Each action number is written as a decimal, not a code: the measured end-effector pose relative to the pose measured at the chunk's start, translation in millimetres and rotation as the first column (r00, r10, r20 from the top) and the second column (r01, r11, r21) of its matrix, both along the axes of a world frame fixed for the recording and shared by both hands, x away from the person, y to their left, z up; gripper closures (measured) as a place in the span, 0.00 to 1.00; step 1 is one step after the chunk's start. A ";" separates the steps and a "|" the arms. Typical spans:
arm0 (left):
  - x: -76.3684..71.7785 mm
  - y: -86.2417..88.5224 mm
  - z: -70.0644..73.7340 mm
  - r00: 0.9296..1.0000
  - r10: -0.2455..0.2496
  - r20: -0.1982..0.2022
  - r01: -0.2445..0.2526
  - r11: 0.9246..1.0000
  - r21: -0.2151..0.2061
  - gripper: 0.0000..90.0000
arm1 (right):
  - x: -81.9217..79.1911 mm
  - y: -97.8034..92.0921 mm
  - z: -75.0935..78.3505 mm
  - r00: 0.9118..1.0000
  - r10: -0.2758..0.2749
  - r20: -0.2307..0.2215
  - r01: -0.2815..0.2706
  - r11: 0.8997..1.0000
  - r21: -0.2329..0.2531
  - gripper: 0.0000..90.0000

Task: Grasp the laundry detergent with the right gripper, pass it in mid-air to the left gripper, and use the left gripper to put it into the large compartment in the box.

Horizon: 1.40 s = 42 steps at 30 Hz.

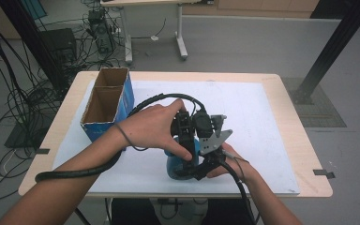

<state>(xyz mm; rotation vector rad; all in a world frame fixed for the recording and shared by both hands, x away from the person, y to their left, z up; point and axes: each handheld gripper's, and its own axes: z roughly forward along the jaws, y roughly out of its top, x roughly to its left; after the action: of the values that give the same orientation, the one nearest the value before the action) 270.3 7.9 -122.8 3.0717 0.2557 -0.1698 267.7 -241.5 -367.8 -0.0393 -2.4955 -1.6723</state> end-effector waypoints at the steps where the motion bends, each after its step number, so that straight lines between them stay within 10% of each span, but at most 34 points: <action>1: 0.0 0.2 -0.1 1.000 0.002 0.000 -0.002 1.000 -0.001 0.09 | 0.1 -0.2 0.2 1.000 0.000 0.001 0.000 1.000 -0.001 0.47; 42: 5.5 1.0 0.5 1.000 0.012 -0.013 -0.011 1.000 0.009 0.10 | 0.9 -2.3 -1.3 1.000 -0.005 -0.002 0.005 1.000 -0.001 0.47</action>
<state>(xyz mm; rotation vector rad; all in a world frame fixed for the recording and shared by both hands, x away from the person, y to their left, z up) 275.8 8.9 -122.4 3.0781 0.2755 -0.1892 268.6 -243.8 -369.1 -0.0468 -2.4965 -1.6722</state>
